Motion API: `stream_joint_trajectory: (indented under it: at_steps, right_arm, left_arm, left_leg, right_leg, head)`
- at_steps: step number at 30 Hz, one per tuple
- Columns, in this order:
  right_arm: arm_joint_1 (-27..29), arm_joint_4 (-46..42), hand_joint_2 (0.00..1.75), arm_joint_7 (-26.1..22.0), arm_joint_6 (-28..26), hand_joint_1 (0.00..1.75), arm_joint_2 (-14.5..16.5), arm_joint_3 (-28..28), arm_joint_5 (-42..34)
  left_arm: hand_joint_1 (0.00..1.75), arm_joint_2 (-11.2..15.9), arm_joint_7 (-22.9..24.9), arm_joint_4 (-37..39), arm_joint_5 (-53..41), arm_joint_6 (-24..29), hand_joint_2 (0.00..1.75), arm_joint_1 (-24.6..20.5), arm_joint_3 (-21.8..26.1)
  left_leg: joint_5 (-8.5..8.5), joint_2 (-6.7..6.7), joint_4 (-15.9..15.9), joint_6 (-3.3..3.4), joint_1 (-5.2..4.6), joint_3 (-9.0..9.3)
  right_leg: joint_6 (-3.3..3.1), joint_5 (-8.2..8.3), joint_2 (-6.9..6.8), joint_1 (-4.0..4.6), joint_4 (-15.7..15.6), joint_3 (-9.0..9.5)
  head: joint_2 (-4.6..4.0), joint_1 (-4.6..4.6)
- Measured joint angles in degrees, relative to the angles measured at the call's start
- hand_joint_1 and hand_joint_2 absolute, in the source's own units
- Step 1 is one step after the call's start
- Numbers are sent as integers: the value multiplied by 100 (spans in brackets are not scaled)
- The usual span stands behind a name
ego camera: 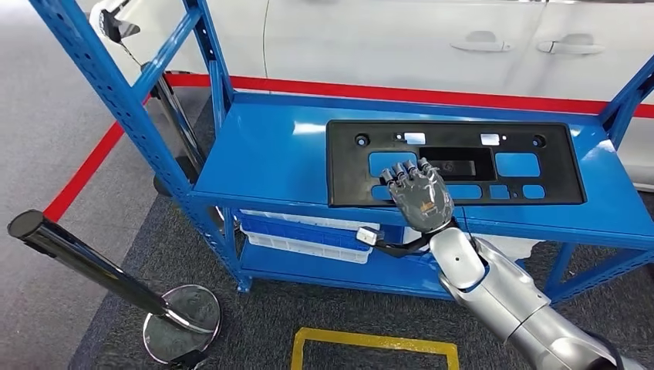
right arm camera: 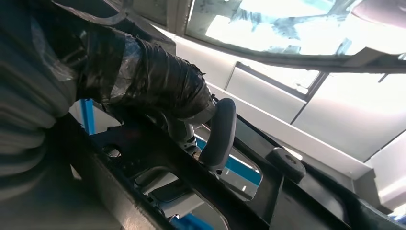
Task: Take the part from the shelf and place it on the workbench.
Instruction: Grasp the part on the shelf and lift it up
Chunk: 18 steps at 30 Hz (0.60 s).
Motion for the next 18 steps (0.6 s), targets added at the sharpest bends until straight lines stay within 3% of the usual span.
stream_joint_trajectory:
  at_steps: [3,4,5,7,8,9,10,11,12,13,15,16,18]
  right_arm:
    - [0,19,175,-3,-2,175,-24,-2,0]
    - [-1,23,175,-8,-3,175,-36,-6,0]
    - [-2,30,175,-14,-4,175,-49,-15,0]
    - [0,44,175,-2,0,175,-61,-40,0]
    - [3,51,175,22,5,175,-64,-51,0]
    - [5,57,175,53,14,175,-69,-58,0]
    - [7,61,175,77,31,175,-73,-67,0]
    - [7,62,175,90,51,175,-77,-81,0]
    - [4,63,175,92,72,175,-80,-104,0]
    - [0,62,175,80,92,175,-80,-138,0]
    - [-1,56,175,0,128,175,-75,-237,0]
    - [1,52,175,-56,154,175,-62,-289,0]
    - [0,51,175,-120,220,175,-24,-364,0]
  left_arm:
    - [0,9,-6,5,8,-2,175,-8,-2]
    - [0,10,-8,7,11,-3,175,-8,-2]
    - [0,8,-9,9,17,-4,175,-6,-2]
    - [0,8,-17,10,38,-5,175,-1,-2]
    - [0,8,-22,11,51,-5,175,4,-2]
    - [0,8,-31,11,62,-8,175,10,-2]
    - [0,8,-40,11,73,-12,175,17,-2]
    - [0,8,-50,11,83,-19,175,25,-2]
    - [0,11,-58,11,94,-27,175,34,-2]
    - [0,16,-63,12,110,-37,175,43,-2]
    - [0,39,-69,13,149,-57,175,63,-2]
    - [0,54,-75,13,173,-70,175,77,-1]
    - [0,97,-98,14,228,-92,175,139,5]
  left_leg:
    - [232,20,-132,35,-9,-63]
    - [341,34,-197,60,10,-95]
    - [453,49,-252,72,37,-150]
    - [622,64,-274,86,53,-327]
    - [694,69,-267,75,59,-426]
    - [764,74,-254,60,65,-531]
    - [827,78,-232,40,74,-636]
    - [882,79,-203,14,86,-737]
    - [933,80,-160,-20,98,-832]
    - [972,77,-115,-60,103,-915]
    - [1057,71,-75,-144,100,-1001]
    - [1108,68,-87,-185,101,-1017]
    - [1178,57,-125,-268,119,-1038]
  right_leg:
    - [122,106,2,-30,-102,-18]
    - [157,-19,3,-34,-53,-53]
    - [191,-258,1,-40,114,-117]
    - [257,-866,-10,-84,785,-280]
    - [292,-1037,-14,-108,1133,-332]
    - [326,-1058,-19,-133,1372,-318]
    - [354,-959,-24,-154,1430,-213]
    - [375,-823,-29,-172,1314,-22]
    - [390,-746,-37,-188,1010,277]
    - [388,-782,-41,-184,601,594]
    - [318,-933,-29,-156,29,985]
    - [261,-961,-18,-126,-76,1019]
    - [137,-843,-22,-124,-123,950]
  head:
    - [0,1]
    - [0,1]
    - [0,2]
    - [0,3]
    - [0,4]
    - [0,4]
    - [0,4]
    - [0,4]
    - [0,3]
    - [0,3]
    - [0,-7]
    - [0,-11]
    - [0,-14]
